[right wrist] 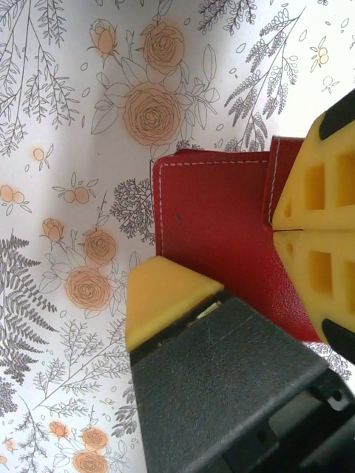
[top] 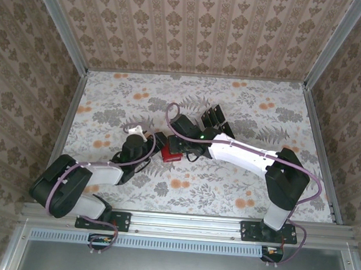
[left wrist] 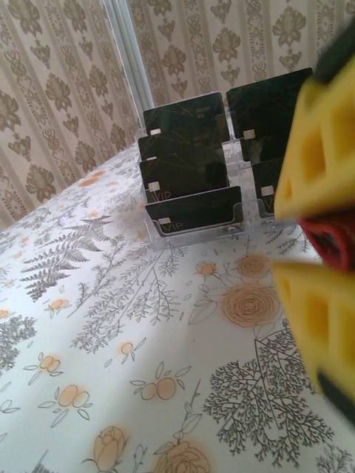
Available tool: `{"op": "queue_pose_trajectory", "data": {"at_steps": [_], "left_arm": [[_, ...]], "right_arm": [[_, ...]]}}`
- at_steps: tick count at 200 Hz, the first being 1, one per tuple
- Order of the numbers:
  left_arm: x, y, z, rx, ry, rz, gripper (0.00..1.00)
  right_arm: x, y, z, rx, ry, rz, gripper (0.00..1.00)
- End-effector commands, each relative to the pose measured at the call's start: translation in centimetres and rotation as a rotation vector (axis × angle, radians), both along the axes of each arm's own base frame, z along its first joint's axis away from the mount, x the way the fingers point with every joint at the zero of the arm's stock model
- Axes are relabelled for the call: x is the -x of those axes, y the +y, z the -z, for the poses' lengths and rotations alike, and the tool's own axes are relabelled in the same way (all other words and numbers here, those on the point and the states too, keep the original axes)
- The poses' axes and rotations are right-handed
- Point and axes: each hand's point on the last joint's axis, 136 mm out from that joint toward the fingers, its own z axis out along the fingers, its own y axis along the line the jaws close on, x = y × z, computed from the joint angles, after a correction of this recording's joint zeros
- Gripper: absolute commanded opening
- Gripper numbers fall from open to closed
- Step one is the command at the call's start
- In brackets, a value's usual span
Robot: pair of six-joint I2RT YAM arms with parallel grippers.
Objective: Put the credit cards into the card holder
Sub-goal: Open the button on the card holder.
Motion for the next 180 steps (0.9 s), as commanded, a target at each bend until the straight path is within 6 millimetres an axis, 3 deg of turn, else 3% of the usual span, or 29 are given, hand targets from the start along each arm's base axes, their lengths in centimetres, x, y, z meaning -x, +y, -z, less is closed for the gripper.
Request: {"op": "queue_pose_trajectory", "data": {"at_steps": [1, 49, 77, 89, 118, 180], "left_arm": [[0.0, 0.1, -1.0, 0.016, -0.053, -0.005, 0.0], [0.4, 1.3, -1.9, -0.081, -0.11, -0.005, 0.0], [0.9, 1.7, -2.6, -0.149, -0.135, 0.01, 0.0], [1.0, 1.8, -2.9, -0.163, -0.148, 0.014, 0.0], [1.2, 2.1, -3.7, -0.19, -0.17, 0.019, 0.0], [1.6, 2.6, -4.5, -0.218, -0.195, 0.017, 0.0]], "right_arm": [[-0.7, -0.4, -0.8, -0.03, -0.019, 0.022, 0.0], [-1.3, -3.8, 0.1, -0.024, -0.016, 0.095, 0.0], [-1.0, -3.4, -0.4, -0.072, -0.015, 0.072, 0.0], [-0.9, -3.1, -0.8, -0.096, -0.014, 0.064, 0.17], [-0.7, -2.8, -1.2, -0.124, -0.01, 0.066, 0.43], [-0.1, -1.9, -1.4, -0.187, 0.019, 0.051, 0.61]]}}
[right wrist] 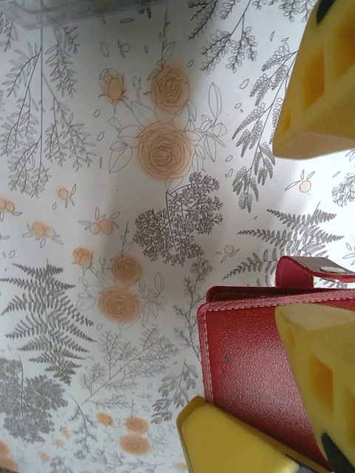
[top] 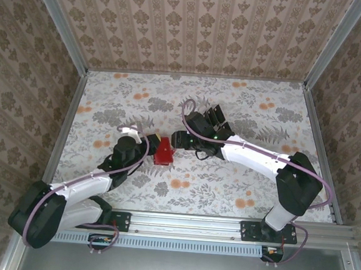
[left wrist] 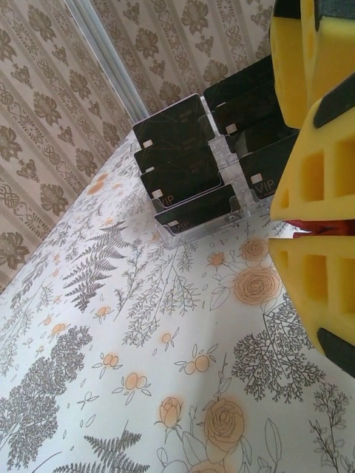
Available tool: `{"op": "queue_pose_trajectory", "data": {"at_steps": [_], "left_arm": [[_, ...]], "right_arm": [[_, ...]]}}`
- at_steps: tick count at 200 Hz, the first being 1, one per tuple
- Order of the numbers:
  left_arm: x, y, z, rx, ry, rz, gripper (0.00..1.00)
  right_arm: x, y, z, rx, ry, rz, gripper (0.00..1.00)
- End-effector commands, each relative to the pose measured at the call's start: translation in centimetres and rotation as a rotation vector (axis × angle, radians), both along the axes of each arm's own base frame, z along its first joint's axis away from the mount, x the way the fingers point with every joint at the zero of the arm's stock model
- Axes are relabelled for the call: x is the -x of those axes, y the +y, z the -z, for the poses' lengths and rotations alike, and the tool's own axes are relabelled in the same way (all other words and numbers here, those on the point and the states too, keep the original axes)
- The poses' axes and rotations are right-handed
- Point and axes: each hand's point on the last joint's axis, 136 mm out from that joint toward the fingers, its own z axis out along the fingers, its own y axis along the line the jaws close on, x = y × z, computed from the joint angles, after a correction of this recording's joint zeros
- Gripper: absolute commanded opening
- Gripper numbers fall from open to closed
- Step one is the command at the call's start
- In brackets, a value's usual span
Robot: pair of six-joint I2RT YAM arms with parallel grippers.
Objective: Put the credit cards into the card holder
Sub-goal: Open the button on the card holder.
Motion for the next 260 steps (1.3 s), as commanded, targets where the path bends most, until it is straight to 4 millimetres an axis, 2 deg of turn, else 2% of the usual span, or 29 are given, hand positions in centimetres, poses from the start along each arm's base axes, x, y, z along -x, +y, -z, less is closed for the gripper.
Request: {"op": "queue_pose_trajectory", "data": {"at_steps": [1, 61, 145, 155, 172, 188, 205, 233, 235, 260], "left_arm": [[-0.5, 0.2, -1.5, -0.02, -0.048, -0.01, 0.0], [-0.5, 0.2, -1.7, -0.017, -0.048, -0.012, 0.0], [-0.5, 0.4, -2.0, -0.016, -0.055, -0.019, 0.0], [-0.5, 0.4, -2.0, -0.016, -0.055, -0.019, 0.0], [-0.5, 0.4, -2.0, -0.017, -0.054, -0.02, 0.0], [-0.5, 0.4, -1.9, -0.018, -0.052, -0.019, 0.0], [-0.4, 0.4, -1.6, -0.025, -0.048, -0.016, 0.0], [0.0, 1.3, 0.3, -0.081, 0.013, -0.022, 0.0], [0.0, 1.4, 0.6, -0.088, 0.021, -0.026, 0.01], [0.4, 3.7, 3.2, -0.172, 0.104, -0.051, 0.57]], "right_arm": [[0.8, 0.8, -0.8, -0.062, 0.009, -0.023, 0.61], [1.6, 2.1, 1.3, -0.05, 0.058, -0.054, 0.58], [2.5, 2.2, 4.7, -0.022, 0.129, -0.063, 0.51], [2.5, 2.2, 5.0, -0.02, 0.134, -0.063, 0.46], [2.6, 2.2, 5.1, -0.023, 0.136, -0.067, 0.33], [2.6, 2.4, 4.8, -0.032, 0.133, -0.075, 0.15], [2.5, 2.4, 4.2, -0.041, 0.127, -0.081, 0.0], [1.9, 2.3, 2.8, -0.068, 0.104, -0.079, 0.0], [1.8, 2.3, 2.6, -0.071, 0.103, -0.079, 0.0], [1.5, 2.8, 1.6, -0.086, 0.089, -0.098, 0.0]]}}
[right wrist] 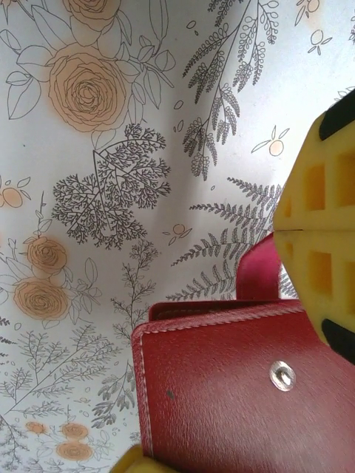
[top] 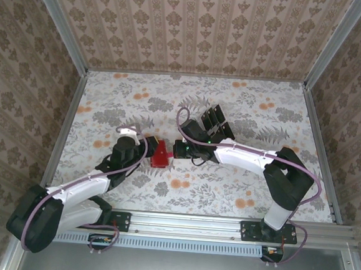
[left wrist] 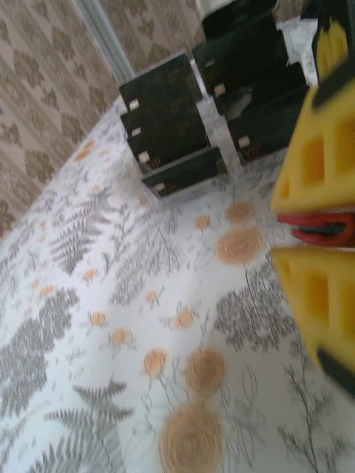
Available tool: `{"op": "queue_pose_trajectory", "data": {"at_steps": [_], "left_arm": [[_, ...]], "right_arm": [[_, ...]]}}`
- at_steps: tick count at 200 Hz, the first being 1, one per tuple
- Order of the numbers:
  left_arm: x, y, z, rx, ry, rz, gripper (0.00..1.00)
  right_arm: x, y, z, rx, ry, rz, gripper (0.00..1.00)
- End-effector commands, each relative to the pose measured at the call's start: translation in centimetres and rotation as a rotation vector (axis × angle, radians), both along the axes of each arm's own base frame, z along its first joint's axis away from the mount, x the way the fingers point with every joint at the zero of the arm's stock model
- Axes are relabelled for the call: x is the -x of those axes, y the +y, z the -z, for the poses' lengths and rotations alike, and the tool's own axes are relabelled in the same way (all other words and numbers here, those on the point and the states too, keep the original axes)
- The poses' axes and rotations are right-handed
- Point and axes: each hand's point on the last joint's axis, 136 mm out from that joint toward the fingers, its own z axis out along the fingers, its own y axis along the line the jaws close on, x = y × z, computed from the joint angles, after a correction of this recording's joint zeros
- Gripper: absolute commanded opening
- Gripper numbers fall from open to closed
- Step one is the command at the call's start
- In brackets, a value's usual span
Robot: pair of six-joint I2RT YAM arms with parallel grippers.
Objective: Put the credit cards into the card holder
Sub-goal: Open the button on the card holder, then open the card holder at the center of the table.
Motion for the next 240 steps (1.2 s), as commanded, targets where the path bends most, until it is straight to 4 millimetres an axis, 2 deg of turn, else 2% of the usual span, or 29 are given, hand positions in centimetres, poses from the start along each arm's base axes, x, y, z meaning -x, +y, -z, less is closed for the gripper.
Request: {"op": "queue_pose_trajectory", "data": {"at_steps": [1, 9, 21, 37, 59, 152, 156, 166, 240], "left_arm": [[0.2, 1.9, 1.4, -0.082, 0.052, -0.018, 0.59], [0.3, 2.6, 2.1, -0.104, 0.071, -0.023, 0.67], [0.5, 3.3, 2.9, -0.124, 0.101, -0.023, 0.74], [0.5, 4.2, 3.6, -0.126, 0.127, -0.031, 0.77], [0.7, 3.7, 3.5, -0.12, 0.129, 0.012, 0.79], [-0.3, 0.5, 2.0, -0.048, 0.117, 0.096, 0.81], [0.1, -0.3, 1.9, -0.048, 0.114, 0.124, 0.81], [0.1, -0.7, 1.7, -0.046, 0.11, 0.13, 0.82], [0.4, -1.1, 2.0, -0.047, 0.112, 0.134, 0.82]], "right_arm": [[-0.6, 0.9, -2.8, -0.058, -0.038, -0.022, 0.0], [-0.7, 1.1, -2.8, -0.062, -0.034, -0.028, 0.0], [-0.7, 1.5, -2.8, -0.071, -0.027, -0.037, 0.0], [-0.6, 1.9, -2.6, -0.083, -0.014, -0.046, 0.0], [-0.5, 2.3, -3.2, -0.108, -0.016, -0.049, 0.0], [-0.4, 3.0, -6.4, -0.19, -0.045, -0.048, 0.0], [-0.4, 3.1, -6.4, -0.193, -0.045, -0.049, 0.0], [-0.4, 3.1, -6.7, -0.199, -0.048, -0.049, 0.0], [-0.4, 3.2, -7.4, -0.211, -0.058, -0.048, 0.0]]}}
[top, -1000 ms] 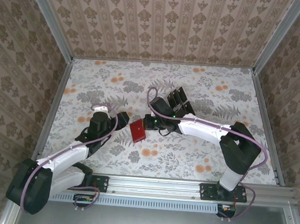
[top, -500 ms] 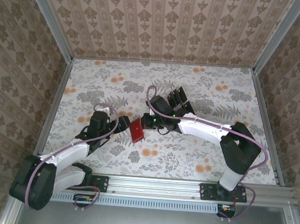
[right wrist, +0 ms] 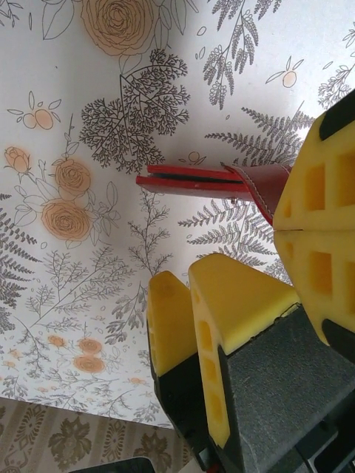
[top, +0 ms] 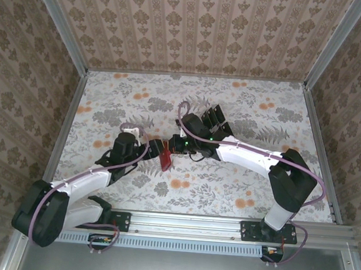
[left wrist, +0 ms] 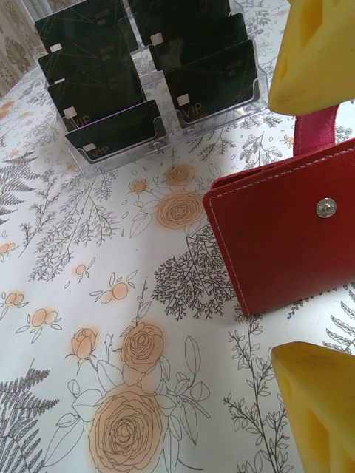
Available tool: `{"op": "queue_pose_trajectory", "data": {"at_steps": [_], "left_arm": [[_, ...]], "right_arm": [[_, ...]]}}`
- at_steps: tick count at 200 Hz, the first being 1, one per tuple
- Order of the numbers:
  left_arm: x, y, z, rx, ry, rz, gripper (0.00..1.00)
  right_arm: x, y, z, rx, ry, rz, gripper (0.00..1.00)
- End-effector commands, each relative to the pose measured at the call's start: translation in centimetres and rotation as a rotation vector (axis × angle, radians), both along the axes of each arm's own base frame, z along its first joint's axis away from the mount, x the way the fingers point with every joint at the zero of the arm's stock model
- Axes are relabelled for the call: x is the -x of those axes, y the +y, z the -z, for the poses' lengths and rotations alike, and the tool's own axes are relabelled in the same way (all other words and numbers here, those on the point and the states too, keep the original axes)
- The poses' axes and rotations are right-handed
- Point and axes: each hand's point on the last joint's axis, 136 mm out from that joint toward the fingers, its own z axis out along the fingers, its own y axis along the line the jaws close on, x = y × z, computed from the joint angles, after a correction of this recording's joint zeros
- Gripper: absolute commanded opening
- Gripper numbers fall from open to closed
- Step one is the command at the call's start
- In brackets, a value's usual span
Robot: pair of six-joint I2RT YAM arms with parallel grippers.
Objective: Put the credit cards into the card holder
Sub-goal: Open the card holder at the center of the table.
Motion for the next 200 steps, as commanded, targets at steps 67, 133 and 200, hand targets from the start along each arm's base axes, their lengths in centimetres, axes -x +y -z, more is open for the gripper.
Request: {"op": "queue_pose_trajectory", "data": {"at_steps": [67, 133, 200], "left_arm": [[-0.5, -0.8, -0.7, 0.023, -0.022, 0.002, 0.77], [0.2, -0.3, 1.2, 0.009, 0.0, -0.007, 0.45], [1.0, 1.9, 2.5, -0.066, -0.001, -0.06, 0.09]], "right_arm": [[-0.4, 1.1, -3.9, -0.088, -0.051, -0.003, 0.0], [-0.5, 0.6, -3.2, -0.065, -0.049, 0.011, 0.0], [-1.0, -1.4, -1.4, -0.022, -0.043, 0.064, 0.0]]}}
